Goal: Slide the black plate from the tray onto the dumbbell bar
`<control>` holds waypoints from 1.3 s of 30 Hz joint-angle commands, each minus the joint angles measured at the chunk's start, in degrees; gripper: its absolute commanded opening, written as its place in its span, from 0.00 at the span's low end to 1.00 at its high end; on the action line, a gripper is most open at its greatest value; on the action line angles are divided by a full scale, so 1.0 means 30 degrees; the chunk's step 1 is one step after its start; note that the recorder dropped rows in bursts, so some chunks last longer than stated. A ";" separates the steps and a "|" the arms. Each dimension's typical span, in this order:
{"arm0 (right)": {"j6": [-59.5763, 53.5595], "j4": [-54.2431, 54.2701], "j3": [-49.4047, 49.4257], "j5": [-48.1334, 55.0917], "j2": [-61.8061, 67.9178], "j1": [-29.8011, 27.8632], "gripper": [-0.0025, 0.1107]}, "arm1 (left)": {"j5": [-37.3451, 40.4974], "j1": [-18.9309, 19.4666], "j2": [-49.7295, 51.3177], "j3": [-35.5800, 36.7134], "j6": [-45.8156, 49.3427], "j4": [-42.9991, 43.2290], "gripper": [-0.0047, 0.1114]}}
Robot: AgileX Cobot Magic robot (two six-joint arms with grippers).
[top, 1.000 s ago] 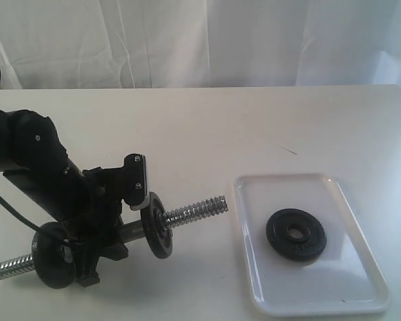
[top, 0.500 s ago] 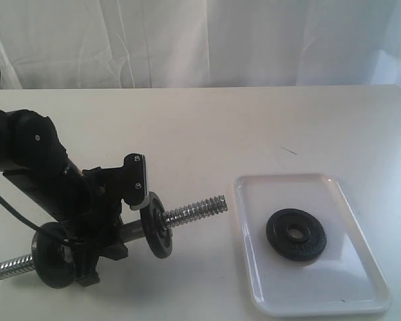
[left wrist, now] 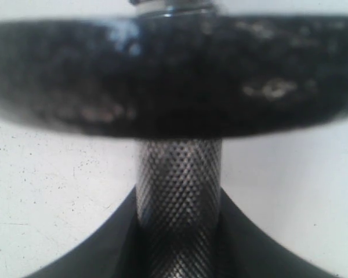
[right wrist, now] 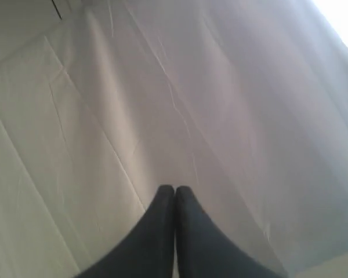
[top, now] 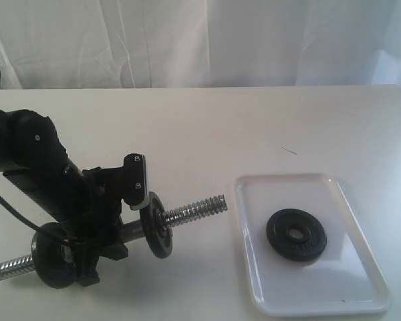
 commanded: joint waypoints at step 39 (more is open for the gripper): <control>-1.0937 -0.3005 -2.1311 2.5840 3.0119 0.5309 0.46 | -0.0338 0.0020 -0.0993 -0.0351 -0.0062 -0.1289 0.04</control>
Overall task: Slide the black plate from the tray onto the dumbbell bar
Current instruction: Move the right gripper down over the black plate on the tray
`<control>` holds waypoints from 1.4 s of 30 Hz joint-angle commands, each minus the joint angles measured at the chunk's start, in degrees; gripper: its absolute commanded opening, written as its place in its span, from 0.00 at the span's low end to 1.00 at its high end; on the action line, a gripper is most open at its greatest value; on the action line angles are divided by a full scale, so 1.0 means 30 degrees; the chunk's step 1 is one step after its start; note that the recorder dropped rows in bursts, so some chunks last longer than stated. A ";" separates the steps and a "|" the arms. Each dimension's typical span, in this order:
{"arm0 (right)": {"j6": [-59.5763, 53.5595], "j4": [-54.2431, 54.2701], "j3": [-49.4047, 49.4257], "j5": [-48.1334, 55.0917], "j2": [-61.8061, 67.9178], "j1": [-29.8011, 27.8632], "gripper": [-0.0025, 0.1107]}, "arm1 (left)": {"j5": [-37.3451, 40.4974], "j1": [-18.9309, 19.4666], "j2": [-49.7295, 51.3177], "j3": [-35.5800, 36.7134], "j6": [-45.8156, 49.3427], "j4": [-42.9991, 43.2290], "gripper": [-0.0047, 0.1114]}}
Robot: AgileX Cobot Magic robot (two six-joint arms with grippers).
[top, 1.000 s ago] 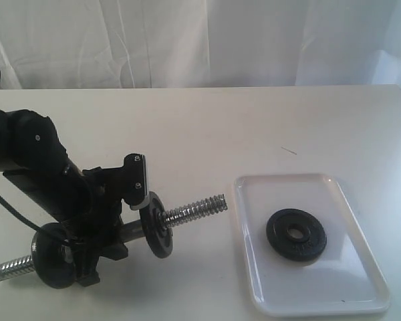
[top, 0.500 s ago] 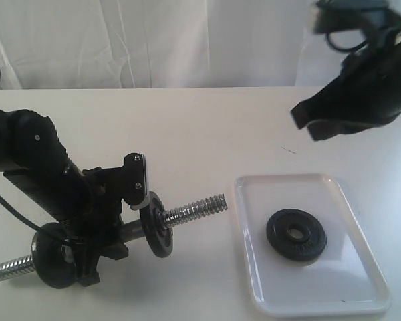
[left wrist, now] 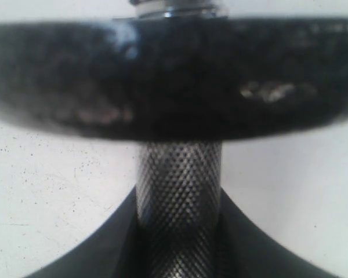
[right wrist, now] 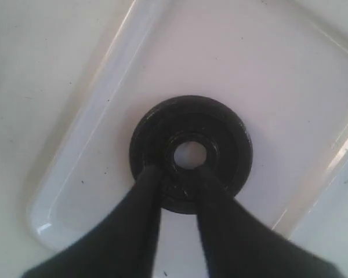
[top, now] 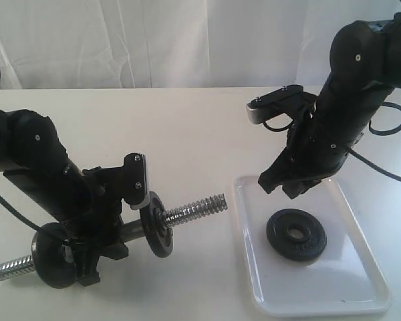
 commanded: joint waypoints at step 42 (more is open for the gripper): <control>0.0842 -0.1520 0.0951 -0.1652 0.4496 0.0053 0.95 | -0.0264 0.0020 -0.0993 -0.0351 -0.0100 -0.1255 0.04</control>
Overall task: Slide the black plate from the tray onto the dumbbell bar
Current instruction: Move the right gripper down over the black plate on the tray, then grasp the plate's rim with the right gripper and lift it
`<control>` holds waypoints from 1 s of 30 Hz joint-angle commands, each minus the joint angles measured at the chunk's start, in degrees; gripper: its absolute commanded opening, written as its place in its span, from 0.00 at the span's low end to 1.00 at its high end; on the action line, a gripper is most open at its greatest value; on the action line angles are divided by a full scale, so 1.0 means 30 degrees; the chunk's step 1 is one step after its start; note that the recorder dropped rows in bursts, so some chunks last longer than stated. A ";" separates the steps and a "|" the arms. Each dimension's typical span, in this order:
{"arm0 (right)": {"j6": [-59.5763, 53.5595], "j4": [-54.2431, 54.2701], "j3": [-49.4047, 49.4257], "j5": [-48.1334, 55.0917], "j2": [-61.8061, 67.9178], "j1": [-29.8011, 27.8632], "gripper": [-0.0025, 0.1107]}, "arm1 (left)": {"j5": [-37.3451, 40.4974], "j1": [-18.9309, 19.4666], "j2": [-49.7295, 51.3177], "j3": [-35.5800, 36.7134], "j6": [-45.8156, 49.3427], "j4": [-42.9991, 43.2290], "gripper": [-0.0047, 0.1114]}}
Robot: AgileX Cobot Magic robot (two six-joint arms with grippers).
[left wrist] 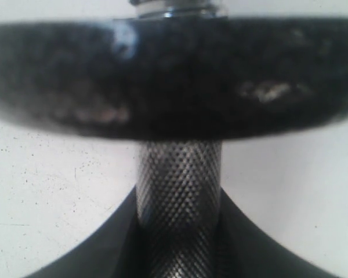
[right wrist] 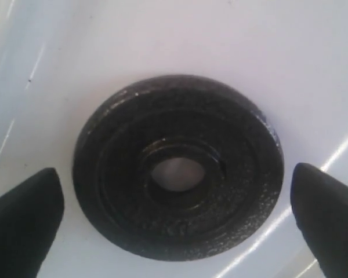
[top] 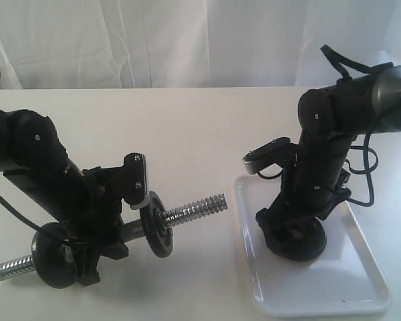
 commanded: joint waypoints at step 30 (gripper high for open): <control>0.1583 -0.0998 0.0072 0.1895 0.1552 0.0053 0.02 | -0.0188 0.0020 -0.0993 -0.0351 -0.0100 -0.1217 0.04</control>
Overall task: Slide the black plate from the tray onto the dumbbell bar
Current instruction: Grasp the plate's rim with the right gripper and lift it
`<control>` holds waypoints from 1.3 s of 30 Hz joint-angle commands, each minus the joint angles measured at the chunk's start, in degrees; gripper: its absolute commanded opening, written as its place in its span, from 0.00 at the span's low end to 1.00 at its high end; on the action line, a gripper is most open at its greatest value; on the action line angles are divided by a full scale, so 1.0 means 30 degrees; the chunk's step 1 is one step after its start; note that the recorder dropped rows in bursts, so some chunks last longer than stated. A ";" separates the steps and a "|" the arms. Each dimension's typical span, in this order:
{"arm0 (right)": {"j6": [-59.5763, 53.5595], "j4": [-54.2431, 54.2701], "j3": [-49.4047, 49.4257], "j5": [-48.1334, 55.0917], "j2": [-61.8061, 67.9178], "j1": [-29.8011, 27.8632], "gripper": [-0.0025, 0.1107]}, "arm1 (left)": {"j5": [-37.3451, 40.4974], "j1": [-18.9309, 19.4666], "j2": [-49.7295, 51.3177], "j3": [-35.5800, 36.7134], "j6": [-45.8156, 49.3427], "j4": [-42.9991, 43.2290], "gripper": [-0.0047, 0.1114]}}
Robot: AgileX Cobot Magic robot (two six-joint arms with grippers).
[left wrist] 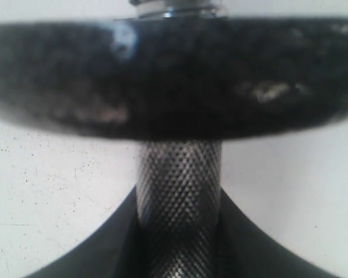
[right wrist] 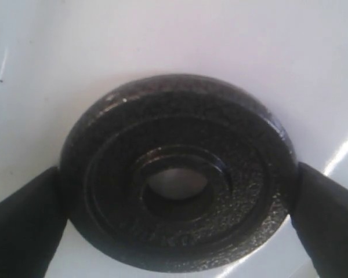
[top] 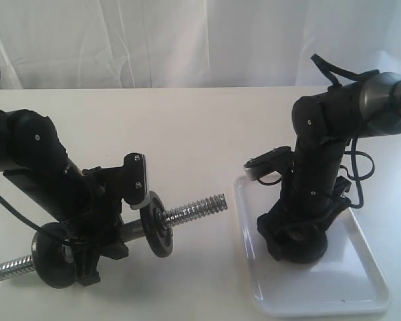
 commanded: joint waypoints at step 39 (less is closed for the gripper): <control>-0.7883 0.9295 -0.0834 0.3697 -0.4650 -0.4973 0.02 | -0.0188 0.0020 -0.0993 -0.0351 -0.0100 -0.1217 0.04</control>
